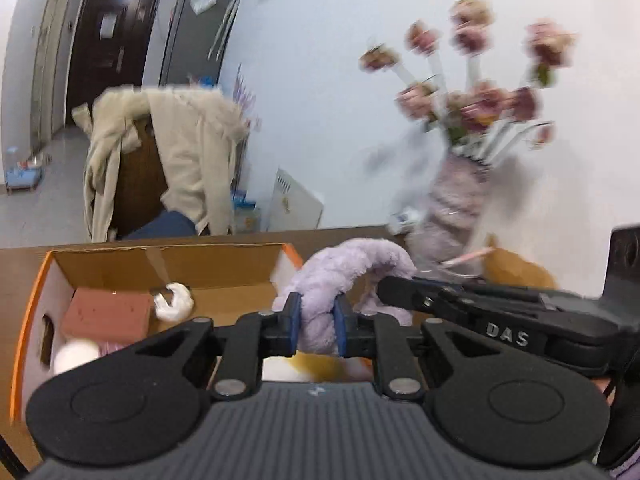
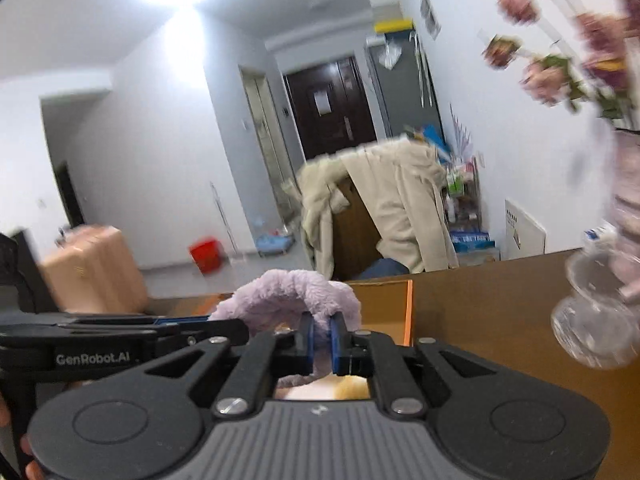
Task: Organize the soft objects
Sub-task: 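Close both grippers on the lavender fuzzy scrunchie and lift it, then lower the scrunchie into the box and open both grippers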
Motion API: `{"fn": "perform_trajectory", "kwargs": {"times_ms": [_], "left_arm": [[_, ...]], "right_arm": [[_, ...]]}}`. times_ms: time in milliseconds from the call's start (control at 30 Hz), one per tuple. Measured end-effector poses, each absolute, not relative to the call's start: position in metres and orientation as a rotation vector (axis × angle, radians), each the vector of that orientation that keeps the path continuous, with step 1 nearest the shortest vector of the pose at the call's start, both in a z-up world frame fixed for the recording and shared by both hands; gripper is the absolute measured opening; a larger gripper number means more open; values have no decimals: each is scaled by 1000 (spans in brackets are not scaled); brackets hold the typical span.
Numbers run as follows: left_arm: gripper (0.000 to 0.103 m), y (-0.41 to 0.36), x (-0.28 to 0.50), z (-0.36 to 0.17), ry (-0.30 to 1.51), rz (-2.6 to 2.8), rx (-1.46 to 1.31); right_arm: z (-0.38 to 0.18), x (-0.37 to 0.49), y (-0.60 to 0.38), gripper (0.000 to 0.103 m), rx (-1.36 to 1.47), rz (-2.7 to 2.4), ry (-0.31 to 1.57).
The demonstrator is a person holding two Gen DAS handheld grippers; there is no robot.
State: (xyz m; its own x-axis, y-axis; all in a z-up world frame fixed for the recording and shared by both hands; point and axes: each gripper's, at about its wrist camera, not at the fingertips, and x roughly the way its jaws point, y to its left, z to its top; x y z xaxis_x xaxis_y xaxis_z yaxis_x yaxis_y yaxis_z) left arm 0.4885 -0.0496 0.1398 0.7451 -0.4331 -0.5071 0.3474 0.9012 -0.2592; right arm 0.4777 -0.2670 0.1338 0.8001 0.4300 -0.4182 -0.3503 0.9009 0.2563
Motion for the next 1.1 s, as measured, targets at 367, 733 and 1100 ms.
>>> {"fn": "perform_trajectory", "kwargs": {"times_ms": [367,733,1100], "left_arm": [[27,-21,655,56,804,-290,-320],[52,-31,576,128,650,-334,-182],[89,-29,355,199,320,-327,-10]], "right_arm": [[64,653,-210,17,29,168,775],[128,588,-233,41,1,174,645],[201,379,-258,80,-58,355,436]]}}
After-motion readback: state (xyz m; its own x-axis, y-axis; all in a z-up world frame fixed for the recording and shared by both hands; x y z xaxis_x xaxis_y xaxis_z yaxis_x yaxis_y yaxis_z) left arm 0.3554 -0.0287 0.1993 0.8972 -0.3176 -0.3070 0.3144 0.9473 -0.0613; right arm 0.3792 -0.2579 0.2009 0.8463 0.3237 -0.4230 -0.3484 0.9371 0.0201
